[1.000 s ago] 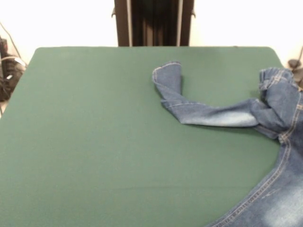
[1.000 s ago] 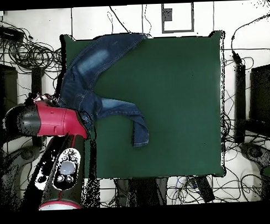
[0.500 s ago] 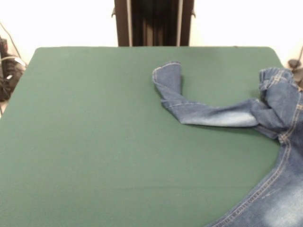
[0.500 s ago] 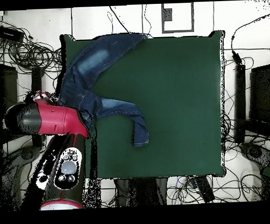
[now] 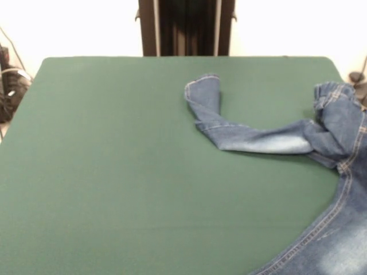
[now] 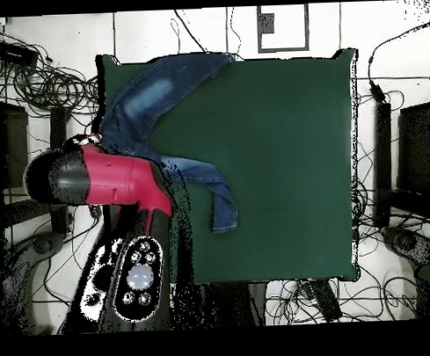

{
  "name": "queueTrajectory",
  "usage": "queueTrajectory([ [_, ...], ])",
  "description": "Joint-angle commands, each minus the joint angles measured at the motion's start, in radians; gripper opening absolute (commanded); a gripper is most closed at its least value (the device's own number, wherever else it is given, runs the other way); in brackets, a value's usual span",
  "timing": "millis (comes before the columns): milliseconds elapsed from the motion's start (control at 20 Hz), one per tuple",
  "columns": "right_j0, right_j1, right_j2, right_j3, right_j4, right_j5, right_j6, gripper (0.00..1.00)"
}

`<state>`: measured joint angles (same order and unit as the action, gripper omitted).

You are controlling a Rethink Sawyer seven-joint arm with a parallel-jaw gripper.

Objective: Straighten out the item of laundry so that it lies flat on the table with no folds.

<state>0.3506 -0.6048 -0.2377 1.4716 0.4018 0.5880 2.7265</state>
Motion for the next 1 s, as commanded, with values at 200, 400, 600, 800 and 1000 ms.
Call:
queueTrajectory([
  [200,-0.331,-0.267,0.104,0.181,-0.316,0.184,-0.523,1.00],
  [400,-0.490,-0.317,0.209,0.316,-0.373,0.100,-0.606,1.00],
  [600,-0.625,-0.336,0.295,0.426,-0.417,-0.023,-0.646,1.00],
  [800,-0.699,-0.335,0.344,0.493,-0.472,-0.100,-0.636,1.00],
  [1000,-0.695,-0.298,0.324,0.518,-0.535,-0.163,-0.539,1.00],
])
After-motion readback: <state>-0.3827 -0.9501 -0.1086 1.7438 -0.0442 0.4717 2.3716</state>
